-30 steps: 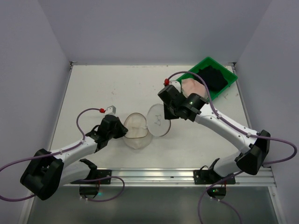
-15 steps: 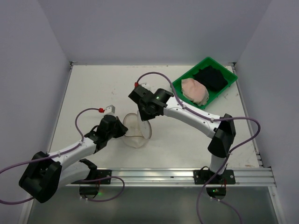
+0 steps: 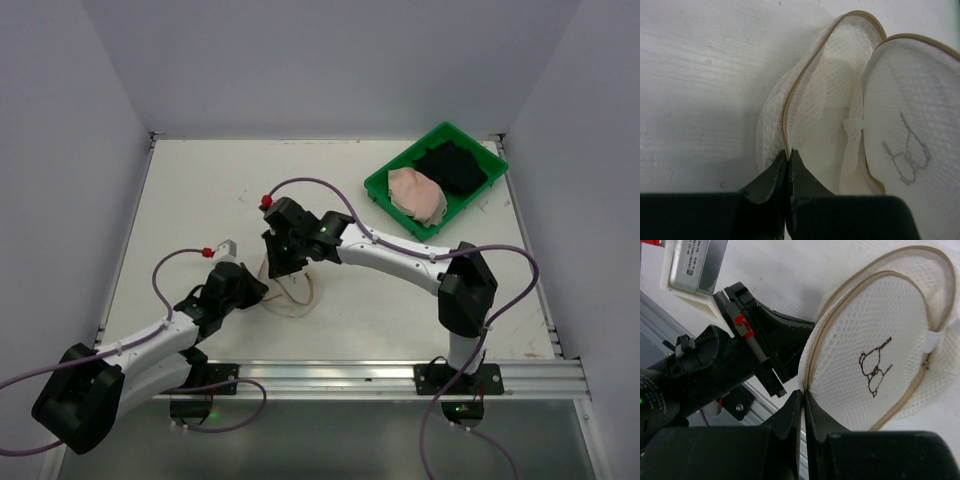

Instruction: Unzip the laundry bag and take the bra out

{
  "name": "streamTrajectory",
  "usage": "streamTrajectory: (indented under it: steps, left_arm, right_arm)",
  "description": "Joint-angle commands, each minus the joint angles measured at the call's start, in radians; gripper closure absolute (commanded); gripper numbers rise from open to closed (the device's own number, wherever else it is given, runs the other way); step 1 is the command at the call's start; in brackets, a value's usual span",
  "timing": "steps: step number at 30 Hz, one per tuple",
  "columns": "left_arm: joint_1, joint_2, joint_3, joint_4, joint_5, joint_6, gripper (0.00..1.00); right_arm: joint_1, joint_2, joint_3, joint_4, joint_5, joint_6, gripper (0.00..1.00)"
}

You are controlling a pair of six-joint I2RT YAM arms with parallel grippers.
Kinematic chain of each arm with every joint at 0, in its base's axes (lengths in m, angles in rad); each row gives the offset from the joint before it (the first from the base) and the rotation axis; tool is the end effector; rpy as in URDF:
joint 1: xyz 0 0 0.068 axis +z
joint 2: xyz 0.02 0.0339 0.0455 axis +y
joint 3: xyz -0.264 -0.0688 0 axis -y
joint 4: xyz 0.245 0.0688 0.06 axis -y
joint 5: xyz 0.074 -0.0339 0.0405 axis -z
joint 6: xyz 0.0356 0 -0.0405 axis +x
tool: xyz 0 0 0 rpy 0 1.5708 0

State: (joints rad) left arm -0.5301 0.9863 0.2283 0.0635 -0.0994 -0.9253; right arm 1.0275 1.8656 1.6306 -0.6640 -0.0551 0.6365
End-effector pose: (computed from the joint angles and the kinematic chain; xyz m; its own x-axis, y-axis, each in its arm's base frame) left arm 0.1550 -0.0867 0.1388 -0.6815 -0.5219 -0.5130 -0.1780 0.7982 -0.5756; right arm 0.2140 0.3581 0.2817 -0.8440 -0.2494 -0.4749 -0.4611 0.7897 0.4046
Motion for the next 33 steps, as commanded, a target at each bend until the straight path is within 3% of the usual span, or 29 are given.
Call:
streamTrajectory:
  steps: [1, 5, 11, 19, 21, 27, 30, 33]
  left_arm:
    - [0.010, -0.052, -0.032, 0.004, -0.057, -0.041, 1.00]
    - [0.010, -0.100, -0.035, -0.045, -0.075, -0.043, 0.99]
    - [0.010, -0.184, -0.046, -0.138, -0.088, -0.061, 0.88]
    - [0.010, -0.252, -0.047, -0.234, -0.123, -0.060, 0.64]
    - [0.010, -0.256, -0.043, -0.243, -0.128, -0.058, 0.58]
    - [0.009, -0.288, -0.009, -0.307, -0.132, -0.043, 0.57]
    - [0.009, -0.339, 0.011, -0.366, -0.146, -0.030, 0.55]
    - [0.010, -0.380, 0.057, -0.412, -0.169, -0.004, 0.43]
  right_arm:
    - [-0.001, 0.032, -0.060, 0.156, -0.094, 0.018, 0.94]
    - [-0.001, 0.058, -0.107, 0.239, -0.091, 0.052, 0.94]
    - [-0.001, 0.082, -0.187, 0.371, -0.094, 0.115, 0.93]
    - [-0.017, 0.138, -0.227, 0.417, -0.069, 0.150, 0.88]
    - [-0.027, 0.150, -0.239, 0.429, -0.078, 0.158, 0.82]
    - [-0.046, 0.138, -0.256, 0.438, -0.100, 0.161, 0.72]
    - [-0.047, 0.070, -0.276, 0.448, -0.088, 0.144, 0.59]
    - [-0.047, -0.002, -0.287, 0.445, -0.066, 0.121, 0.50]
